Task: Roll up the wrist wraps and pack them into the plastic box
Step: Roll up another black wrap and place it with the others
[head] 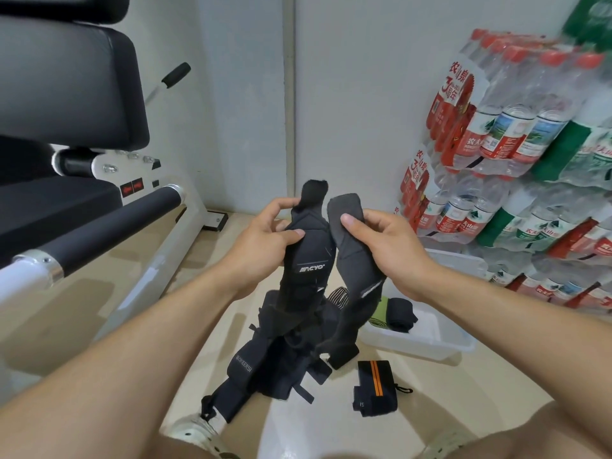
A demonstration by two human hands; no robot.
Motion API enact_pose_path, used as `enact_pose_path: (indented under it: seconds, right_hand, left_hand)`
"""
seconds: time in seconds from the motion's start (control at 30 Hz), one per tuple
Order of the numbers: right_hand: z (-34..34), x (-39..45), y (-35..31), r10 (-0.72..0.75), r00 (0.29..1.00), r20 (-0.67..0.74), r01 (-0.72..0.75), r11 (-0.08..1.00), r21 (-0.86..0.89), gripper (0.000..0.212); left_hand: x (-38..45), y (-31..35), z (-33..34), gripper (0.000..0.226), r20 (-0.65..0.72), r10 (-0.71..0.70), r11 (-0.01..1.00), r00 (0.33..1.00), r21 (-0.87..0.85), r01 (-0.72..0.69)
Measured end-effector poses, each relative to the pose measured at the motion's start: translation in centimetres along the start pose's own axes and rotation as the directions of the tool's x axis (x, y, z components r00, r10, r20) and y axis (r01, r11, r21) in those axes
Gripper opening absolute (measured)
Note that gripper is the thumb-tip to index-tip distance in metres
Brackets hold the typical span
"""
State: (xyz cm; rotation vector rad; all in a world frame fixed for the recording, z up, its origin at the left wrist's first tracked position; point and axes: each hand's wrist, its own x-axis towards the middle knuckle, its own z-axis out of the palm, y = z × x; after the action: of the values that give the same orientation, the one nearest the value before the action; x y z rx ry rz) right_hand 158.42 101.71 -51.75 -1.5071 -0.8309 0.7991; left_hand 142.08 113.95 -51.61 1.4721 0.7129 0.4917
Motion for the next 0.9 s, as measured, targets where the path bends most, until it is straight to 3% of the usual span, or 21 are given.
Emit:
enact_pose_path:
  seconds: [0.13,0.37,0.5,0.6,0.7,0.9]
  right_hand:
    - [0.0,0.1,0.2,-0.008,1.000,-0.012,0.007,0.996,-0.090,0.011]
    - [0.3,0.1,0.4,0.008,0.999,-0.040,-0.009,0.999,-0.039,0.015]
    - [-0.1,0.7,0.2,0.009,0.970,-0.244,-0.019,0.999,-0.042,0.016]
    - [-1.1,1.5,0.7,-0.030,0.946,-0.322,-0.034,0.981,-0.190,0.021]
    - [-1.4,1.6,1.1,-0.016,0.970,-0.243,-0.050,0.963,-0.263,0.027]
    - [-1.1,1.3,-0.1,0.178,0.975,-0.134,-0.183,0.983,-0.030,0.041]
  left_hand:
    - [0.0,0.0,-0.1,0.037,0.019,-0.011,1.000,1.000,0.027,0.011]
    - [-0.2,0.1,0.3,0.041,0.078,-0.051,0.999,0.996,0.018,0.050]
    - [-0.3,0.2,0.2,0.042,0.064,-0.056,0.998,0.996,0.003,0.056]
    - [-0.3,0.3,0.1,0.041,0.079,-0.058,0.998,0.995,0.018,0.057]
    - [-0.5,0.4,0.3,0.040,0.137,-0.062,0.997,0.989,0.049,0.055]
    - [-0.6,0.2,0.3,0.037,0.256,-0.090,0.995,0.963,0.066,0.075]
